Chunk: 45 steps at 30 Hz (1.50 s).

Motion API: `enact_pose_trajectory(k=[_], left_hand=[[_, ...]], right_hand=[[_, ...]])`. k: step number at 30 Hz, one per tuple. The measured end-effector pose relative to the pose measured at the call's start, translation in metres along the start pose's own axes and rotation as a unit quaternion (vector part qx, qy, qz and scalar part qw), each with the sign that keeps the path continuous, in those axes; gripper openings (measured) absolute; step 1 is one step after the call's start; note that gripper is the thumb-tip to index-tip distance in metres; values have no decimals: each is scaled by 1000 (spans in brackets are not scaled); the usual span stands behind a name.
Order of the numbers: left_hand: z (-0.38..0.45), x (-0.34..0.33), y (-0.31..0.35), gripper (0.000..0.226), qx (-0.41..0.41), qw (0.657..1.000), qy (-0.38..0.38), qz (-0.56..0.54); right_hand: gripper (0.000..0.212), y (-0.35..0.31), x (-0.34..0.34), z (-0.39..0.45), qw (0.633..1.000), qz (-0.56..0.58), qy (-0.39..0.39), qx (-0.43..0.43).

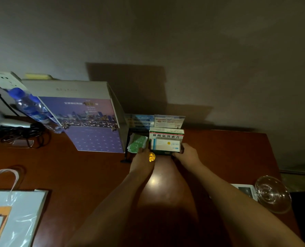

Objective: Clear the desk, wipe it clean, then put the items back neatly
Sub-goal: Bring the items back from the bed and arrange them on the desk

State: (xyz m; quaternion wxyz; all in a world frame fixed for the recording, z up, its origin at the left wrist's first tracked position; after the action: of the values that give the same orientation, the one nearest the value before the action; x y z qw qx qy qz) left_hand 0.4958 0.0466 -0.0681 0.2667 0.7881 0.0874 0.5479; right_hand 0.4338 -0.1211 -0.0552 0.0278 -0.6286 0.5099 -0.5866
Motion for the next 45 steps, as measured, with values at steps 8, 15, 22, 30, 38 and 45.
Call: enact_pose_trajectory(k=[8, 15, 22, 30, 38, 45], left_hand=[[-12, 3, 0, 56, -15, 1000, 12, -4], [-51, 29, -7, 36, 21, 994, -24, 100], [-123, 18, 37, 29, -34, 976, -95, 191], [-200, 7, 126, 28, -165, 960, -74, 213], [-337, -74, 187, 16, -371, 878, -173, 248], [-517, -140, 237, 10, -524, 763, -280, 254]], right_hand=[[37, 6, 4, -3, 1000, -15, -9, -8], [23, 24, 15, -51, 985, -164, -51, 11], [32, 25, 31, -129, 970, -228, -54, 68], [31, 67, 99, -223, 979, -198, 26, 27], [32, 166, 131, -379, 970, -188, 99, -120], [25, 254, 169, -560, 936, -120, 210, -257]])
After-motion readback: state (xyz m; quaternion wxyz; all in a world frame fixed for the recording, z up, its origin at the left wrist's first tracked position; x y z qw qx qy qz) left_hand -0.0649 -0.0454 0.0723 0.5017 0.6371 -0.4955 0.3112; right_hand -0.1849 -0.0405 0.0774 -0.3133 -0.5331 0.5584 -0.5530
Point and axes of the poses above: each hand's wrist, its own z-axis towards the middle knuckle, its own x-axis out of the back of the hand, y = z × x, the point moved 9 cm from there along z, towards the middle knuckle, and after that the axes turned 10 degrees about y, right-handed, at the moved point
